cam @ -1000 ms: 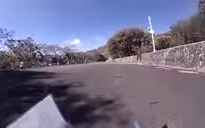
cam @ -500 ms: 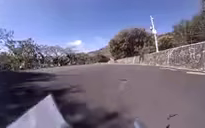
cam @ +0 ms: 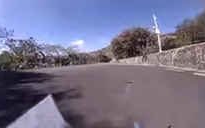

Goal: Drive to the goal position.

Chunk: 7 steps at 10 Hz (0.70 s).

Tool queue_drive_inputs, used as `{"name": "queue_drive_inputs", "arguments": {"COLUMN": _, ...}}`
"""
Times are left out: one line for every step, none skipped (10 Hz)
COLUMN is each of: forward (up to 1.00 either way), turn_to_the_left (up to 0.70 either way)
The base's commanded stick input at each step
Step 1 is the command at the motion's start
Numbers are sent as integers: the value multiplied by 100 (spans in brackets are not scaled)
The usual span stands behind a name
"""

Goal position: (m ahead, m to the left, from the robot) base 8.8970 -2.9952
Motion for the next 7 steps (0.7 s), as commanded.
{"name": "queue_drive_inputs", "arguments": {"forward": 70, "turn_to_the_left": 0}}
{"name": "queue_drive_inputs", "arguments": {"forward": 70, "turn_to_the_left": 0}}
{"name": "queue_drive_inputs", "arguments": {"forward": 70, "turn_to_the_left": 0}}
{"name": "queue_drive_inputs", "arguments": {"forward": 70, "turn_to_the_left": 0}}
{"name": "queue_drive_inputs", "arguments": {"forward": 70, "turn_to_the_left": 0}}
{"name": "queue_drive_inputs", "arguments": {"forward": 58, "turn_to_the_left": -29}}
{"name": "queue_drive_inputs", "arguments": {"forward": 50, "turn_to_the_left": -50}}
